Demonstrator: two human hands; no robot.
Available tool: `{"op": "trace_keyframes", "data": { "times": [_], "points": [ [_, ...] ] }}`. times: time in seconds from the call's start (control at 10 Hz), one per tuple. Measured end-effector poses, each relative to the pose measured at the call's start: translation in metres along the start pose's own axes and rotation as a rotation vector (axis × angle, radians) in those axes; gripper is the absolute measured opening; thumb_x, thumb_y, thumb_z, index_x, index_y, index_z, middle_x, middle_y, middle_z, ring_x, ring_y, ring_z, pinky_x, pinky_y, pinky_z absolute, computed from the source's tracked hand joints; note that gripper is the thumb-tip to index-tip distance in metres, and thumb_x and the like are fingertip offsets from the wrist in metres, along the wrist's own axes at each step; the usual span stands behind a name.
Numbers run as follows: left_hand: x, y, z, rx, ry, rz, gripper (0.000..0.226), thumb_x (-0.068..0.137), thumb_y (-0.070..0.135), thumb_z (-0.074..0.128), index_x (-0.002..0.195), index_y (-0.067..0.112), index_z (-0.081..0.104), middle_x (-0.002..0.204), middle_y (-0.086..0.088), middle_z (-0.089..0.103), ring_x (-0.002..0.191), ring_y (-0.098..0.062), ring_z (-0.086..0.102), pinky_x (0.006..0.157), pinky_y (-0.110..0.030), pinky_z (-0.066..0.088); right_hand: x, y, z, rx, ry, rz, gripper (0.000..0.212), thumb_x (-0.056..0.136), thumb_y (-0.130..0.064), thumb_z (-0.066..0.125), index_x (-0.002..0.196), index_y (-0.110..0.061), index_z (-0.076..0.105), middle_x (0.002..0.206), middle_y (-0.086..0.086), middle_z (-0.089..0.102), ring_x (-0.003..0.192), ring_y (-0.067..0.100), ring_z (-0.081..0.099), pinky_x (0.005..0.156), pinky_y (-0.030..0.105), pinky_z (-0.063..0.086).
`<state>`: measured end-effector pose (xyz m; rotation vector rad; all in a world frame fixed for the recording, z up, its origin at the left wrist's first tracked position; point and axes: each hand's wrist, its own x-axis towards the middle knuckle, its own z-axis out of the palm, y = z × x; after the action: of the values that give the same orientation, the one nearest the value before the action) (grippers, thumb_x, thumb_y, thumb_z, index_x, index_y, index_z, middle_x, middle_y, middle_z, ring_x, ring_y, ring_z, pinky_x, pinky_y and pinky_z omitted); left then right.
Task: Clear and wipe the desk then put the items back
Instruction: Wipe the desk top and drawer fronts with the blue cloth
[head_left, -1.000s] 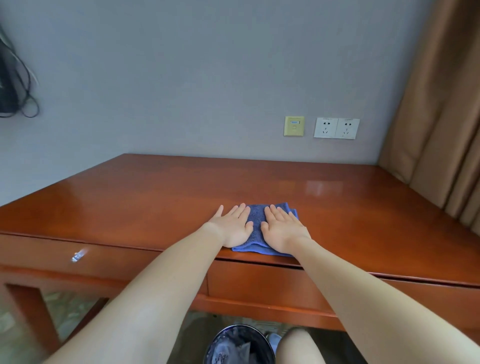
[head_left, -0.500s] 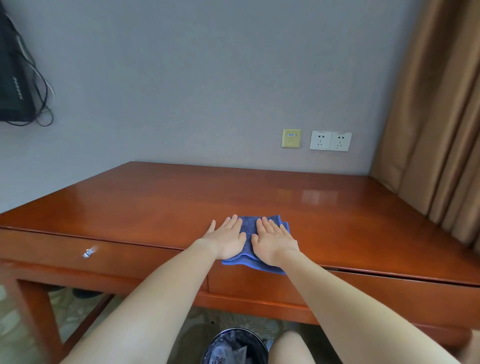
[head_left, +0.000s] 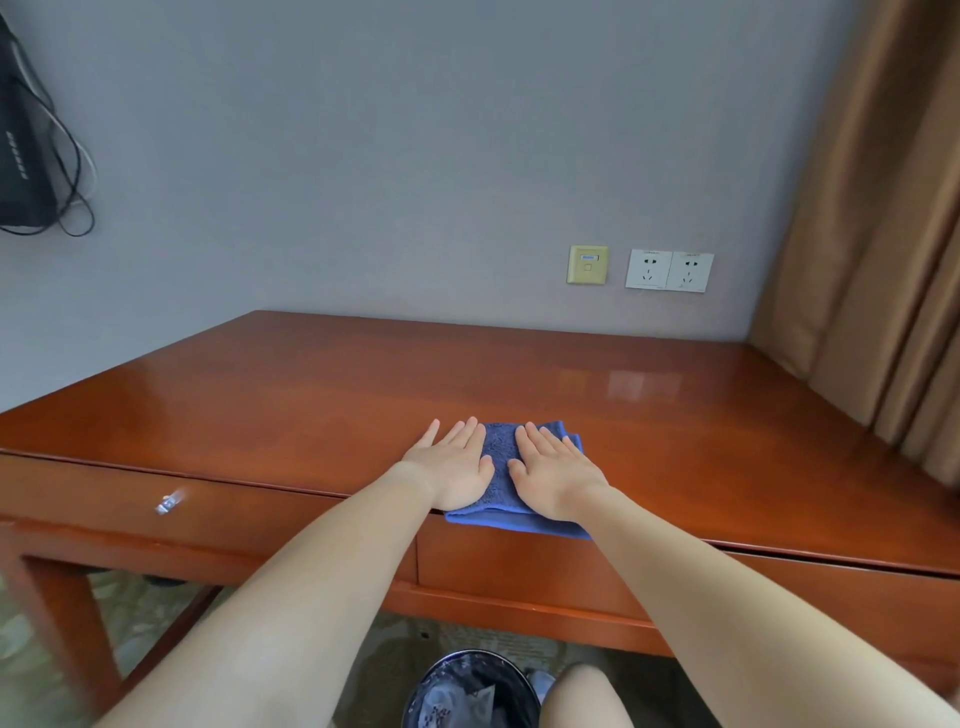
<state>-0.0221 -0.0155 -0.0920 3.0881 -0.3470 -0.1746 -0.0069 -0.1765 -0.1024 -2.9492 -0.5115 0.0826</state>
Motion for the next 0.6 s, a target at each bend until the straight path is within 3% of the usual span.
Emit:
{"op": "trace_keyframes", "data": {
  "times": [0.6],
  "points": [
    [0.09,-0.031,-0.008,0.036,0.004,0.014,0.059,0.104,0.035,0.009,0.155,0.009,-0.006,0.163,-0.004,-0.009,0.15,-0.015,-0.007,0.119,-0.039,-0.011,0.086,0.017,-0.005,-0.017,0.018,0.019,0.059,0.103,-0.04,0.014,0.155,-0.015,0.001,0.163,0.001,-0.003,0.15,0.015,-0.004,0.122,0.034,-0.002]
  ]
}}
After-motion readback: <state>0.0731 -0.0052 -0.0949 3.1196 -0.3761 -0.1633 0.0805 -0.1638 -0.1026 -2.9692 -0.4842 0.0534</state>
